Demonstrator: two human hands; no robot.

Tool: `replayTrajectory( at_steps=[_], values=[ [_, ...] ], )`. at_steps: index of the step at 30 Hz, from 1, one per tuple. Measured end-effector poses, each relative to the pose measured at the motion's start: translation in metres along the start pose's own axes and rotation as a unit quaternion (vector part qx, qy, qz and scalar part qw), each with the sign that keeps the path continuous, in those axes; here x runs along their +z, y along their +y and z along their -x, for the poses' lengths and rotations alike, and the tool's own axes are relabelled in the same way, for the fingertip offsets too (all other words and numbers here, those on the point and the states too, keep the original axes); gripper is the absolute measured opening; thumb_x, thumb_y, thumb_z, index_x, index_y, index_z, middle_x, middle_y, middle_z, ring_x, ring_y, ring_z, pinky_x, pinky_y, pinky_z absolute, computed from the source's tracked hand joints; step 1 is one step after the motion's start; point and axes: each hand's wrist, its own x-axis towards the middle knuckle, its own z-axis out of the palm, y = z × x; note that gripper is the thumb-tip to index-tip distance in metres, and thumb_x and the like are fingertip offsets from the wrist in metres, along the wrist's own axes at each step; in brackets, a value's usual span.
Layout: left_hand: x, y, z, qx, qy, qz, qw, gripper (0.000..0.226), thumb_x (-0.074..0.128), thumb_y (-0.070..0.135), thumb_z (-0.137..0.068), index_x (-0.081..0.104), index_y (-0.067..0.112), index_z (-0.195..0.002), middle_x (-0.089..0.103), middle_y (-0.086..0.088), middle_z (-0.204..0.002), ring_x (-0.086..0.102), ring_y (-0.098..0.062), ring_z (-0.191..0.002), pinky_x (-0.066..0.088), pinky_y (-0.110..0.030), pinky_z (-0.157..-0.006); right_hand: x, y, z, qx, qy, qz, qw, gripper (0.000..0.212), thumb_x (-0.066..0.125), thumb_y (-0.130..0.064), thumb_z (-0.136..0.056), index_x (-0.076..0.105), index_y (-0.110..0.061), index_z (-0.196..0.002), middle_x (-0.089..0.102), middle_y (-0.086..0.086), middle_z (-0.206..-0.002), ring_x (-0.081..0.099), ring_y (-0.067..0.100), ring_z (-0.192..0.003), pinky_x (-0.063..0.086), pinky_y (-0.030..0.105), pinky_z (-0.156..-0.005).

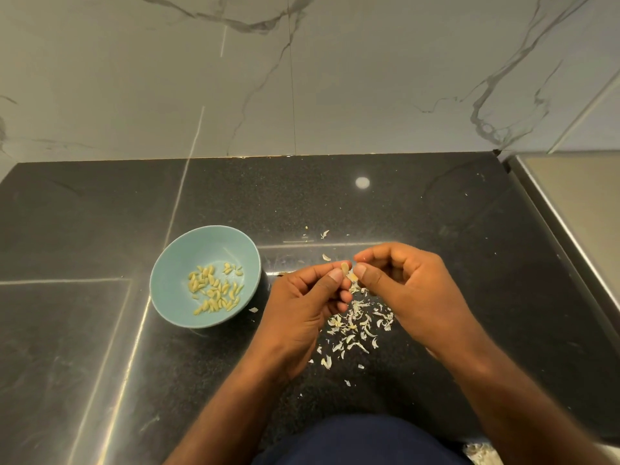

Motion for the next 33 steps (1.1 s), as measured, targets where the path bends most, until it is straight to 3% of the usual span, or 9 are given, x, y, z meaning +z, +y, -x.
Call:
replayTrajectory(
  at_steps=[3, 8, 14, 19, 24, 33],
  values=[
    [-0.001, 0.001, 0.003, 0.010, -0.010, -0.049, 0.999, 0.020, 0.058, 0.005, -0.094, 0.070, -0.006, -0.105, 0.066, -0.010, -0.075, 0.061, -0.013, -0.067, 0.052, -0.021, -0.062, 0.001, 0.001, 0.000, -0.007, -0.021, 0.015, 1.000, 0.010, 0.073, -0.018, -0.089, 0.074, -0.022, -0.099, 0.077, -0.006, -0.090, 0.073, 0.010, -0.086, 0.060, 0.032, -0.082],
    [-0.003, 0.005, 0.004, 0.062, 0.017, -0.186, 0.980, 0.013, 0.066, 0.009, -0.091, 0.074, 0.003, -0.100, 0.074, -0.008, -0.079, 0.068, -0.015, -0.067, 0.055, -0.022, -0.060, 0.002, 0.003, 0.002, -0.010, -0.029, 0.030, 0.999, 0.006, 0.070, -0.018, -0.091, 0.073, -0.022, -0.094, 0.075, -0.004, -0.088, 0.071, 0.009, -0.083, 0.060, 0.032, -0.079],
    [-0.005, -0.001, 0.005, 0.154, 0.050, -0.352, 0.922, 0.009, 0.070, 0.023, -0.090, 0.075, 0.025, -0.098, 0.074, 0.011, -0.088, 0.070, -0.006, -0.084, 0.057, -0.026, -0.076, 0.007, 0.009, 0.006, 0.012, -0.011, -0.031, 0.999, 0.006, 0.069, -0.014, -0.091, 0.071, -0.017, -0.095, 0.075, -0.001, -0.086, 0.073, 0.012, -0.081, 0.059, 0.030, -0.075],
    [0.004, 0.003, 0.004, 0.165, 0.048, -0.352, 0.920, 0.014, 0.066, 0.020, -0.094, 0.073, 0.032, -0.094, 0.074, 0.013, -0.084, 0.070, -0.005, -0.080, 0.057, -0.023, -0.073, 0.006, 0.009, 0.006, 0.000, -0.005, -0.045, 0.999, 0.010, 0.073, -0.019, -0.087, 0.072, -0.020, -0.097, 0.076, -0.001, -0.087, 0.073, 0.015, -0.082, 0.059, 0.032, -0.078],
    [0.008, 0.006, 0.005, 0.134, 0.027, -0.299, 0.944, 0.014, 0.064, 0.014, -0.095, 0.075, 0.023, -0.091, 0.073, 0.008, -0.073, 0.066, -0.003, -0.065, 0.052, -0.018, -0.064, 0.004, 0.009, 0.008, -0.008, 0.003, -0.062, 0.998, 0.011, 0.073, -0.018, -0.086, 0.074, -0.017, -0.097, 0.076, 0.000, -0.086, 0.073, 0.015, -0.081, 0.058, 0.028, -0.075],
    [0.009, 0.004, 0.004, 0.112, 0.016, -0.264, 0.958, 0.011, 0.065, 0.014, -0.093, 0.073, 0.017, -0.089, 0.072, 0.003, -0.068, 0.064, -0.007, -0.060, 0.053, -0.019, -0.061, 0.004, 0.012, 0.011, -0.013, 0.005, -0.064, 0.998, 0.012, 0.075, -0.019, -0.084, 0.073, -0.018, -0.095, 0.076, 0.002, -0.087, 0.073, 0.017, -0.081, 0.058, 0.029, -0.073]
  ],
)
